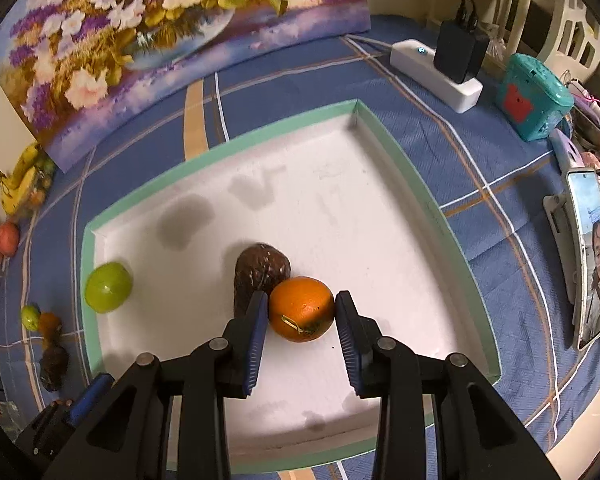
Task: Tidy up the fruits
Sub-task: 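Release the orange beside the date with the right tool while the left tool releases the tan fruit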
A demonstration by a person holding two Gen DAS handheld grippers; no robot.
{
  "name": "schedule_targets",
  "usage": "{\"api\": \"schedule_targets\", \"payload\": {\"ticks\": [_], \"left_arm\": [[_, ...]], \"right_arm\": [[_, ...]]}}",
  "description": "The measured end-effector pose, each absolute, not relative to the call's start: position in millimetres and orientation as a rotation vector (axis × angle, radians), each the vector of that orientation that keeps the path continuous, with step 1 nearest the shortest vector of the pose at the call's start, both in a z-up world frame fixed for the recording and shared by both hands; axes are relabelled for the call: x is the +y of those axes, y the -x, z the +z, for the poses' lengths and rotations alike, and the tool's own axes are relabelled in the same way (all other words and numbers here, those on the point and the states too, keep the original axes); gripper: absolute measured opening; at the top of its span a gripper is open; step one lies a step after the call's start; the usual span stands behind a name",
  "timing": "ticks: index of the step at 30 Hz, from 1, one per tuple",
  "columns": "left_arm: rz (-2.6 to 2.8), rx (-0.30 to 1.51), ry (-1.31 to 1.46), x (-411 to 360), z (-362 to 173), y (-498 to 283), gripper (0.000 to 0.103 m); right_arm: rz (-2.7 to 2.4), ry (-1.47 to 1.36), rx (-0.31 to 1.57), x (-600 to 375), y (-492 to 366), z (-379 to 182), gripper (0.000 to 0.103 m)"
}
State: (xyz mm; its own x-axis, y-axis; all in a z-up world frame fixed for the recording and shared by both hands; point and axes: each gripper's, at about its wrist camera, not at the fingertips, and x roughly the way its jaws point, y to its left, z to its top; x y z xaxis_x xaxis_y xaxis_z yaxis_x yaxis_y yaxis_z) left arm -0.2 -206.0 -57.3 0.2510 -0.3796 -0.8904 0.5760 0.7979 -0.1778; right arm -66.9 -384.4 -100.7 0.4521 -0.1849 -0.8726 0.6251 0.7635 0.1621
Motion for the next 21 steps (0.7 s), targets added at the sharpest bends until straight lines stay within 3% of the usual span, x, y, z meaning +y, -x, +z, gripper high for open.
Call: {"api": "schedule_targets", "payload": {"ticks": [21], "left_arm": [[-0.630,1.176,-0.192,-204.9,-62.0,-3.9,0.025]], "right_arm": [[-0.523,-0.508,1.012,-383.5,63.9,-111.4,0.037]]}}
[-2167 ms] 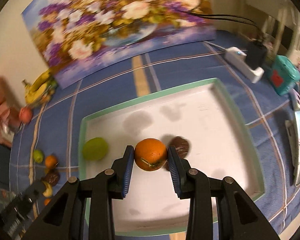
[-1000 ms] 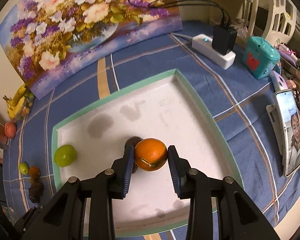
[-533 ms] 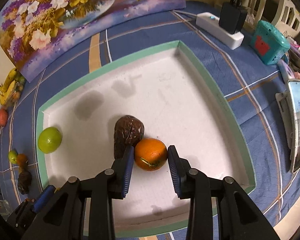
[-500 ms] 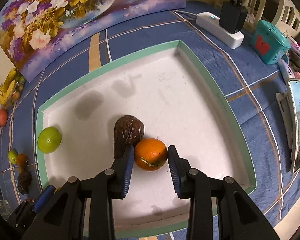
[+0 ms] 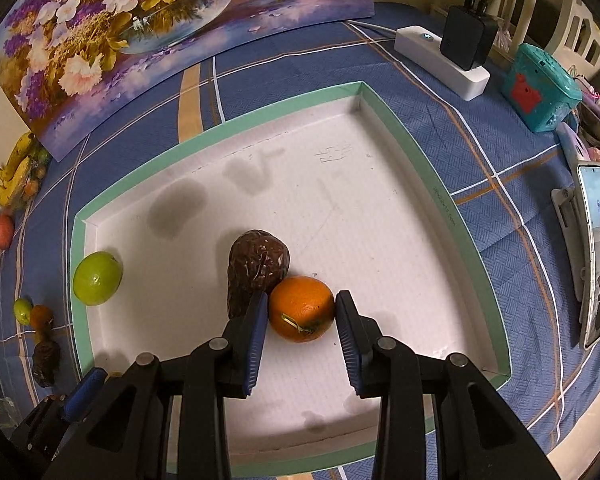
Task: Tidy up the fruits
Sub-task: 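Release the orange beside the date with the right tool while the left tool releases the tan fruit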
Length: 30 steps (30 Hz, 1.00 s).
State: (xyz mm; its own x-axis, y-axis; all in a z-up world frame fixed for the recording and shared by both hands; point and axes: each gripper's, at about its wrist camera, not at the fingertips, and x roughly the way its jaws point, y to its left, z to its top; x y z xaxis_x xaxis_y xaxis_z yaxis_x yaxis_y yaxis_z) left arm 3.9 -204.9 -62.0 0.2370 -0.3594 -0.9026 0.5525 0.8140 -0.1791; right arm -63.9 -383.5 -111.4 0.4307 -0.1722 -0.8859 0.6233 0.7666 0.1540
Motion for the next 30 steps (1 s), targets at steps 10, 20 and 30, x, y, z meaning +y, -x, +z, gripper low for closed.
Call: {"api": "schedule_targets", "payload": {"ticks": [10,20,30], "left_arm": [[-0.650,1.157,-0.172,-200,-48,-4,0.026],[-0.643,1.100,-0.065,-177,-20,-15,0.026],[-0.433,1.189,0.032,-137,-35,-44,0.026]], "right_arm": [[-0.530,-0.514,1.008,-386,62,-113,0.038],[-0.545,-0.496,0.965,-385,66,-101,0.051],[-0.521,-0.462,0.901,-373,66,-82,0.051]]}}
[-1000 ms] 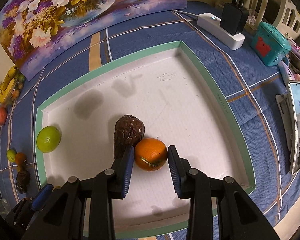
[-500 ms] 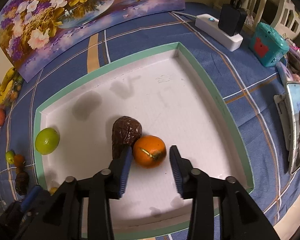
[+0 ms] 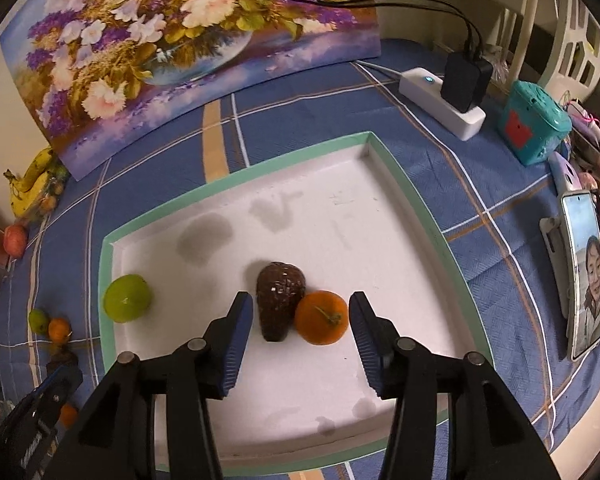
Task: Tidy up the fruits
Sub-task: 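Release the orange beside the date with the right tool while the left tool releases the tan fruit, then move both open tools away from the tray back over the fruit pile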
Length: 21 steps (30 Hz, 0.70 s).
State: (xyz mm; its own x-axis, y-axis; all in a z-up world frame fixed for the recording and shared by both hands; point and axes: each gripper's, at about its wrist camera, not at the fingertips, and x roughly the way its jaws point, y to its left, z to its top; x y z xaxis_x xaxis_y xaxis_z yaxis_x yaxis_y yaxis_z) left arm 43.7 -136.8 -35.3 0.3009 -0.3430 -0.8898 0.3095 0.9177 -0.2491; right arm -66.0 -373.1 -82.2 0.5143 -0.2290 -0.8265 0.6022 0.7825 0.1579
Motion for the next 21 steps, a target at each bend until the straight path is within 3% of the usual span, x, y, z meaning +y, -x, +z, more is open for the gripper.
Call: {"api": "schedule_targets", "payload": {"ticks": [7,13,19,21], "left_arm": [[-0.354,1.198,0.076,-114,-44,-55,0.027],[-0.305,1.194,0.121,-100,-44,-61,0.038],[-0.277,1.182,0.153,-88,-41,-63,0.054],[-0.263,1.176,0.154,-86,-41,-64,0.068]], "right_arm": [[-0.484,-0.415,0.887,-354,60,-74,0.051],[-0.417,-0.363,0.884,-331,50,-68,0.051],[-0.373,-0.334,0.899,-317,44,-68,0.051],[-0.367,-0.332,0.900,-315,44,-68,0.051]]}}
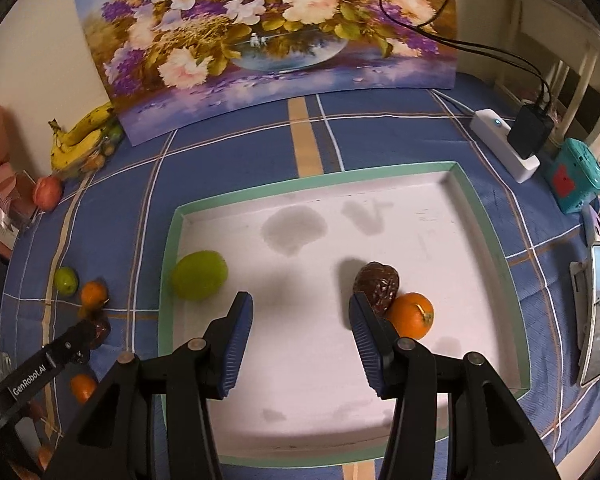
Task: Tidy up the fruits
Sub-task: 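Move both open tools away from the tray back over the fruit pile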
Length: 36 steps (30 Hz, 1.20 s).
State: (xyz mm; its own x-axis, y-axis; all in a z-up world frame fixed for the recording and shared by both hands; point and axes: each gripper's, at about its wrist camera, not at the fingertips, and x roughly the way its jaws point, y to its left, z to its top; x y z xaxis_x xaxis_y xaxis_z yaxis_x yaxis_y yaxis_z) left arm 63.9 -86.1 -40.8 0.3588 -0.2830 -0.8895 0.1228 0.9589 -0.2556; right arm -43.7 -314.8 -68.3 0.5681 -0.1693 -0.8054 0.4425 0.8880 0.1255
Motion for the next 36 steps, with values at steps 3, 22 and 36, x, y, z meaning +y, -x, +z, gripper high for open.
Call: {"api": "schedule_targets", "payload": {"ticks": [3,22,36], "left_arm": [[-0.234,1.176,0.150,-83,-42,-66,0.088],[-0.137,1.110,0.169,-54,-38,-69,0.103],[-0.169,1.046,0.192,-23,-21,-72,0.103]], "right_arm": [[-0.366,-0.335,0.911,-315,42,-70,0.056],[-0.344,-0.291,0.822,-303,40,-64,0.094],[-0.287,-0.268,0.845,-275,28,-65,0.095]]}}
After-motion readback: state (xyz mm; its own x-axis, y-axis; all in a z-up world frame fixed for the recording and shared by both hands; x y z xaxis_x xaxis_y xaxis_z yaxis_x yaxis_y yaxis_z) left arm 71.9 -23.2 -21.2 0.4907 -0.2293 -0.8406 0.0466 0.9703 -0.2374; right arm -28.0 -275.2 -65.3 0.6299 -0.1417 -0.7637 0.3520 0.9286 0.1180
